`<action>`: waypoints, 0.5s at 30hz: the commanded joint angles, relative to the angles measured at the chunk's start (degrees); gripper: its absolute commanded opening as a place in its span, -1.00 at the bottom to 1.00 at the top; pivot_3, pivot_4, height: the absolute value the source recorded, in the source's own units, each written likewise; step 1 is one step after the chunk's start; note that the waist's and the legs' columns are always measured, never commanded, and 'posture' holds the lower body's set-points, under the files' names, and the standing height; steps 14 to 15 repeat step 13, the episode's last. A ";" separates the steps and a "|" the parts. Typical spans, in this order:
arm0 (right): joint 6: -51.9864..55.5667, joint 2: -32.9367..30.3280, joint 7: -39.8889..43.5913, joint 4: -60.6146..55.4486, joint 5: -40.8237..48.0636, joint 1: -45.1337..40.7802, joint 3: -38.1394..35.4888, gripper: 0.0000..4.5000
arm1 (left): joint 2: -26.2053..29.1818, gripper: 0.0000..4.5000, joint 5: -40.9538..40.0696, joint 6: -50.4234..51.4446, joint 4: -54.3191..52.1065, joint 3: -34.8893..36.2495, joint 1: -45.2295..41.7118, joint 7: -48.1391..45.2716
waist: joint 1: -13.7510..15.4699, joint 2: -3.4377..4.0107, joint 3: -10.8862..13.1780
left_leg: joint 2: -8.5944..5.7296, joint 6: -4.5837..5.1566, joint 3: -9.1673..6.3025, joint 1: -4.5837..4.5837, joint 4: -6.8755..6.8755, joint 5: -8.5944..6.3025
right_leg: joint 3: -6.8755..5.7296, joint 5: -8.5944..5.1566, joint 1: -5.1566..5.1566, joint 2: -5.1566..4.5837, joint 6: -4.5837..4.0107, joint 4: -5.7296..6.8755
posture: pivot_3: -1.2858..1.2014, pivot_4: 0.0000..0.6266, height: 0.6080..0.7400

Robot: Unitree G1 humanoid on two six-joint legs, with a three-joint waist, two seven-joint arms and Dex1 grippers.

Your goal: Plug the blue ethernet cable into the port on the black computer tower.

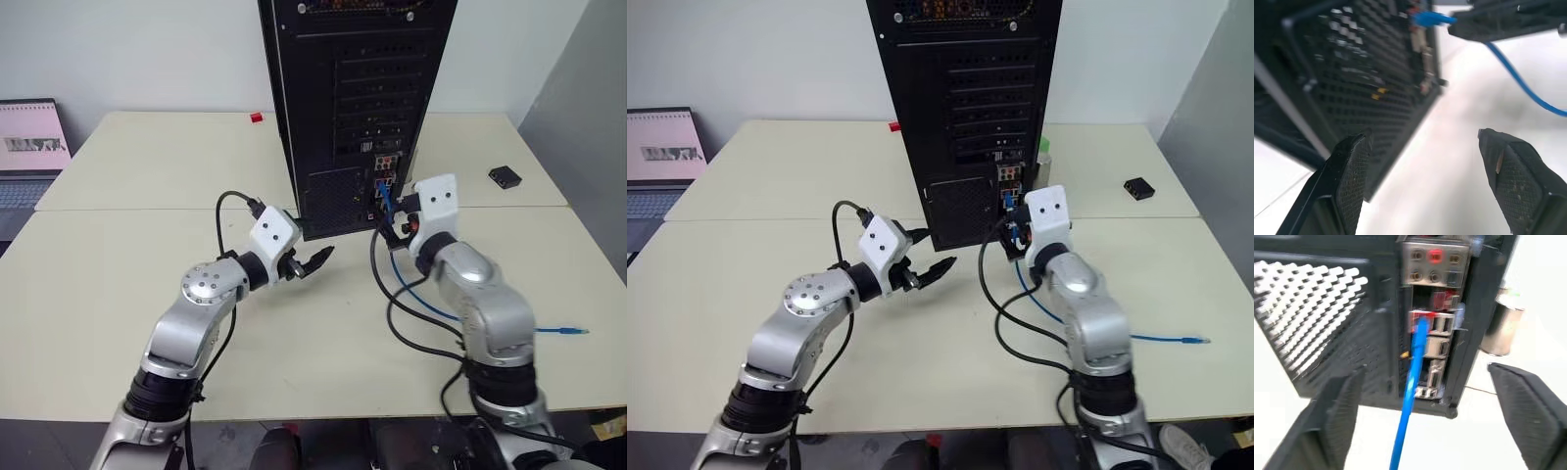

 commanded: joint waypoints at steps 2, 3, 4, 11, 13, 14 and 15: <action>-0.33 -13.52 15.43 -6.01 8.32 1.07 -4.64 0.92 | 3.46 0.61 -1.96 -1.32 3.33 1.12 -4.98 -6.63 | 0.08 0.02 0.16 | -0.02 0.01 -0.01 0.01 0.01 0.00 | -0.03 0.00 0.03 0.00 0.01 -0.01 | 0.03 -0.52 1.00; -0.82 -15.38 16.50 -5.86 8.88 1.29 -4.89 0.92 | 3.53 0.61 -2.32 -1.41 3.99 1.43 -5.51 -7.17 | 0.08 0.02 0.16 | -0.02 0.02 -0.01 0.02 0.01 -0.01 | -0.04 -0.01 0.05 0.00 0.01 -0.02 | 0.03 -0.52 1.00; -1.76 -17.08 17.95 -5.49 9.42 1.49 -5.45 0.92 | 3.84 0.61 -2.40 -1.55 4.85 1.53 -6.18 -7.93 | 0.15 -0.01 0.20 | 0.00 0.03 -0.02 0.04 0.00 -0.01 | -0.06 -0.01 0.08 0.02 0.01 -0.03 | 0.03 -0.52 1.00; -6.68 -26.77 25.71 -1.80 13.29 1.03 -10.13 0.92 | 7.52 0.61 -5.78 -1.20 9.00 1.89 -10.13 -17.13 | 0.12 -0.12 0.49 | 0.01 0.03 0.01 0.03 0.00 -0.01 | -0.04 -0.01 0.08 0.03 0.01 -0.05 | 0.03 -0.52 1.00; -7.43 -27.47 26.08 -1.07 13.50 0.96 -10.20 0.92 | 8.38 0.61 -6.24 -0.88 9.75 1.86 -10.71 -18.90 | 0.12 -0.13 0.49 | 0.01 0.03 0.01 0.03 0.00 -0.01 | -0.04 -0.01 0.08 0.03 0.01 -0.05 | 0.03 -0.52 1.00; -7.43 -27.47 26.08 -1.07 13.50 0.96 -10.20 0.92 | 8.38 0.61 -6.24 -0.88 9.75 1.86 -10.71 -18.90 | 0.12 -0.13 0.49 | 0.01 0.03 0.01 0.03 0.00 -0.01 | -0.04 -0.01 0.08 0.03 0.01 -0.05 | 0.03 -0.52 1.00; -7.43 -27.47 26.08 -1.07 13.50 0.96 -10.20 0.92 | 8.38 0.61 -6.24 -0.88 9.75 1.86 -10.71 -18.90 | 0.12 -0.13 0.49 | 0.01 0.03 0.01 0.03 0.00 -0.01 | -0.04 -0.01 0.08 0.03 0.01 -0.05 | 0.03 -0.52 1.00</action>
